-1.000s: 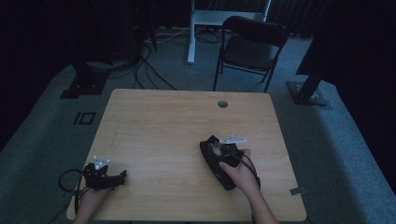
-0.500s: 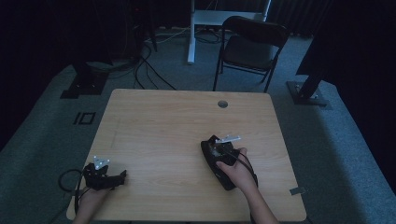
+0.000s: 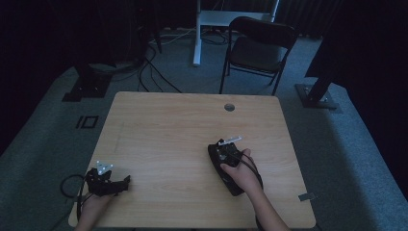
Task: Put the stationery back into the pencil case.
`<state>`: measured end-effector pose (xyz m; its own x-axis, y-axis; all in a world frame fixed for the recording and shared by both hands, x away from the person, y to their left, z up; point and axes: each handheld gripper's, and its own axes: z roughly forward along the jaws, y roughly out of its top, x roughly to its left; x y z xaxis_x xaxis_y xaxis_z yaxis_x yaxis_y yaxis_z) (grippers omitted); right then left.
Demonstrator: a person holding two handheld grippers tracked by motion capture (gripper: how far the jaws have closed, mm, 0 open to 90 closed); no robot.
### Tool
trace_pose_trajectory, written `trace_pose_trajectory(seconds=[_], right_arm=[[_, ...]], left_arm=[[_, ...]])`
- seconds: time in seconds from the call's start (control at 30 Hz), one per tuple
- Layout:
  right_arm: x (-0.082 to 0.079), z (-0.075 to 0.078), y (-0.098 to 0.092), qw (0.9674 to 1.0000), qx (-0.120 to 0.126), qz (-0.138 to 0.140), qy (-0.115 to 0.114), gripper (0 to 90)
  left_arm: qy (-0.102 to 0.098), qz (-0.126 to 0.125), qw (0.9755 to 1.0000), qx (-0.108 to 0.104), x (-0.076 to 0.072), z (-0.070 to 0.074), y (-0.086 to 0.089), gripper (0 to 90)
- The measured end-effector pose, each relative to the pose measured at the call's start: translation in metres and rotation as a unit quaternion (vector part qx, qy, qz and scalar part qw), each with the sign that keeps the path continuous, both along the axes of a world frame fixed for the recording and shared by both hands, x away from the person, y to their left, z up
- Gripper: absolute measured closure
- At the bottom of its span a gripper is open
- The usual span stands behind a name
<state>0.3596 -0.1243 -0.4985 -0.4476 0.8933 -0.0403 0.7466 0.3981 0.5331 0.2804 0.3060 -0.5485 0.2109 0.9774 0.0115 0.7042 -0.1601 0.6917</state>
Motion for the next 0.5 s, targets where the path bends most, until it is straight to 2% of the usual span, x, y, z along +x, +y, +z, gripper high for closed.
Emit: trace_pose_trajectory(seconds=[0.2, 0.4, 0.5], right_arm=[[0.004, -0.002, 0.0, 0.9999, 0.001, -0.005, 0.013, 50.0], [0.001, 0.007, -0.003, 0.9999, 0.015, -0.008, 0.0, 49.9], [-0.003, 0.014, -0.007, 0.9996, 0.021, -0.002, -0.017, 49.7]], left_arm=[[0.0, 0.0, 1.0, 0.0, 0.0, 0.0, 0.0, 0.8], [0.0, 0.0, 1.0, 0.0, 0.0, 0.0, 0.0, 0.7], [0.0, 0.0, 1.0, 0.0, 0.0, 0.0, 0.0, 0.8]])
